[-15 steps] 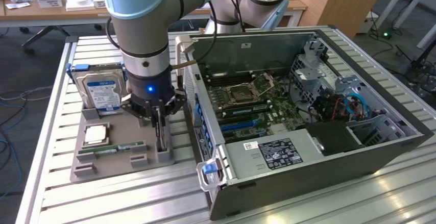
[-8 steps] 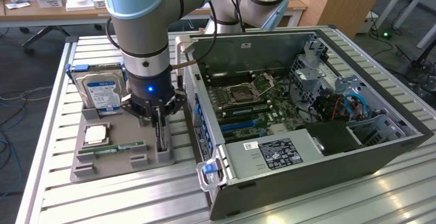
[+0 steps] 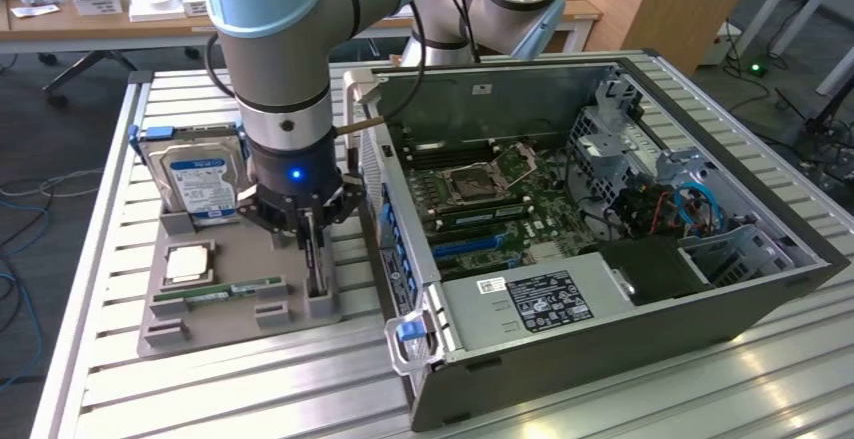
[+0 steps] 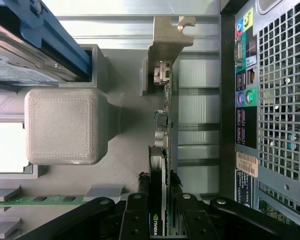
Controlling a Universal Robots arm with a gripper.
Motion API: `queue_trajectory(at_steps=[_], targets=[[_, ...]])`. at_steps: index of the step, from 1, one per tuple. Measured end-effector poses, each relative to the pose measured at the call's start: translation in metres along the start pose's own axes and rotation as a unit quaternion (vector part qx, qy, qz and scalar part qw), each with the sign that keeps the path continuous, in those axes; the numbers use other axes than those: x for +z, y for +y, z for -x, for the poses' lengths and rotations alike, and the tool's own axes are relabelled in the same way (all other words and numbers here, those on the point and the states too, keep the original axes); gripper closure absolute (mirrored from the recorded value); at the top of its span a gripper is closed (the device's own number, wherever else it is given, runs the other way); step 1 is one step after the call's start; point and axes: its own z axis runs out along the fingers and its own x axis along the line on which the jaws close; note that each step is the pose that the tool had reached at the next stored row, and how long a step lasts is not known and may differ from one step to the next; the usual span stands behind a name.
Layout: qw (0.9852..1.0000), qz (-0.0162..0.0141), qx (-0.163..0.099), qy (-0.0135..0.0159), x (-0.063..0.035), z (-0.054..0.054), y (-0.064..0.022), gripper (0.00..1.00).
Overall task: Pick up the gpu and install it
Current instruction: 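Pick up the gpu and move the gpu toward the slot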
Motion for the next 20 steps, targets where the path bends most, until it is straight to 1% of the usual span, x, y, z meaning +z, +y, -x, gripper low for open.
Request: queue_trajectory(at_steps=[2, 11, 16, 20], targets=[[1.0, 0.0001, -0.003, 0.0002, 0.0, 0.0, 0.0, 0.74], [1.0, 0.0001, -0.003, 0.0001, -0.0004, 0.0, 0.0001, 0.74], [1.0, 0.0, -0.003, 0.0002, -0.0081, 0.0, 0.0004, 0.74], [1.0, 0.0, -0.003, 0.0002, -0.0178, 0.0, 0.0009, 0.74]])
